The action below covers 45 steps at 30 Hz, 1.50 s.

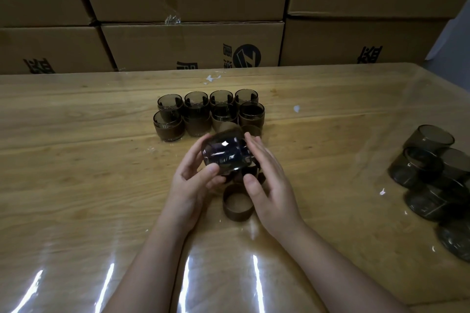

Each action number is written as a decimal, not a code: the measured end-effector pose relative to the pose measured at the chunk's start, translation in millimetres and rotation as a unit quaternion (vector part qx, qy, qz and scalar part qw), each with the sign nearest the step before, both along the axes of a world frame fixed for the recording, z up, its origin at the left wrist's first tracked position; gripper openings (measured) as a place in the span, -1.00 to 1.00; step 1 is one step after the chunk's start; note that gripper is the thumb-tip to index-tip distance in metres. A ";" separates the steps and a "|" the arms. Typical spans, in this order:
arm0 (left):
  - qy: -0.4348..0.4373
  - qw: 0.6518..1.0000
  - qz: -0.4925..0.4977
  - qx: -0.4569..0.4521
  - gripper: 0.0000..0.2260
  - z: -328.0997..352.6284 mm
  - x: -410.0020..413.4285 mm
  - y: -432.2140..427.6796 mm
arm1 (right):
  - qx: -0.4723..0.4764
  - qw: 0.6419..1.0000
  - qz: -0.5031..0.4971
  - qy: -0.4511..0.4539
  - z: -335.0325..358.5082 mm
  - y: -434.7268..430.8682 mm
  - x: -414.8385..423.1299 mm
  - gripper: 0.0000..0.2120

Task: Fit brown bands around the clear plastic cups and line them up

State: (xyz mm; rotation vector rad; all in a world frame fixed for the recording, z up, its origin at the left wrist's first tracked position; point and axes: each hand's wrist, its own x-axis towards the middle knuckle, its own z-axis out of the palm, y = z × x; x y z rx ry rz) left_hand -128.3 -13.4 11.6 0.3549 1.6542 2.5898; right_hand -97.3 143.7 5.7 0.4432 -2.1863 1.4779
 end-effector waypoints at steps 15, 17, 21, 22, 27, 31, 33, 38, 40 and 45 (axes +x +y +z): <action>0.123 0.980 0.050 -0.149 -0.50 1.7 15.5 17.1 | -0.056 0.998 0.022 -0.029 -2.1 -1.3 0.1 -0.82; 0.144 0.973 0.051 -0.172 -0.44 1.0 18.6 19.5 | -0.037 0.999 0.005 -0.025 -3.0 -0.4 -0.5 -0.85; 0.169 0.960 0.059 -0.215 -0.34 0.4 21.5 21.4 | -0.060 0.998 -0.026 -0.022 -4.8 0.1 -0.3 -0.88; 0.179 0.954 0.061 -0.231 -0.34 0.5 22.5 22.5 | -0.076 0.996 -0.036 -0.028 -4.6 0.5 -0.7 -0.90; 0.256 0.910 0.065 -0.320 -0.29 -1.8 24.8 29.2 | -0.205 0.975 -0.056 -0.069 -3.8 5.7 -4.9 -0.88; 0.232 0.918 0.075 -0.313 -0.29 -3.8 21.5 27.6 | -0.236 0.970 -0.021 -0.046 -0.1 2.6 -2.1 -0.87; 0.210 0.927 0.077 -0.303 -0.24 -4.1 19.5 24.7 | -0.211 0.977 -0.001 -0.043 -0.8 0.8 0.4 -0.85; 0.174 0.950 0.079 -0.247 -0.12 0.1 17.2 20.2 | -0.115 0.993 0.031 -0.022 -0.1 -2.0 5.0 -0.84; 0.170 0.953 0.089 -0.235 -0.10 1.5 17.0 19.6 | -0.078 0.997 0.025 -0.005 0.0 -2.0 4.5 -0.85; 0.187 0.949 0.091 -0.239 -0.22 -2.4 17.0 20.1 | -0.038 0.998 -0.043 -0.015 -8.1 0.2 -1.2 -0.84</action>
